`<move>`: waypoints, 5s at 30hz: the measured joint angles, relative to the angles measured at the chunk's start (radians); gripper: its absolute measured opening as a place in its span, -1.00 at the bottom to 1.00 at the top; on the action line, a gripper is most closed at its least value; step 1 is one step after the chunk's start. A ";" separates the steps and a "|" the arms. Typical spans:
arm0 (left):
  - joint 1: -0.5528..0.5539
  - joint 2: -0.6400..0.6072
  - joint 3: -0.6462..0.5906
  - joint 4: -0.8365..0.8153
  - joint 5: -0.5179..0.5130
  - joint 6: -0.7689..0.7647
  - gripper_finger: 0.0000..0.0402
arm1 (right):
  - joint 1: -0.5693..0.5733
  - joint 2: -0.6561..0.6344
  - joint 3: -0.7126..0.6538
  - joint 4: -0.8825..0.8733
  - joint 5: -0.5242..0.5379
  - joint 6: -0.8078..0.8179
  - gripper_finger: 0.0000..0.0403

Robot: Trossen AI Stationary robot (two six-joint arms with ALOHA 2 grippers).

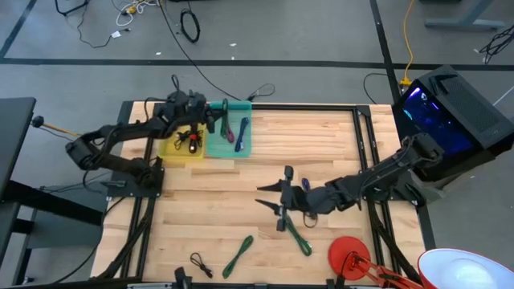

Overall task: Pick & Place USB Port
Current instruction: Put the green charger cable into the green bin, then put the purple charger cable into the green bin

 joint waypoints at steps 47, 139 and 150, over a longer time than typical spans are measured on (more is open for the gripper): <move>-0.041 -0.062 0.000 0.066 0.492 -0.265 -0.12 | -0.098 -0.001 0.000 -0.843 0.070 0.747 -0.25; -0.924 0.024 0.000 0.577 -0.391 0.185 -0.12 | -0.135 -0.026 -0.207 0.391 -0.164 0.203 -0.95; -0.923 0.101 0.064 0.626 -0.385 0.182 -0.12 | -0.151 0.005 -0.202 0.404 -0.194 0.218 -0.95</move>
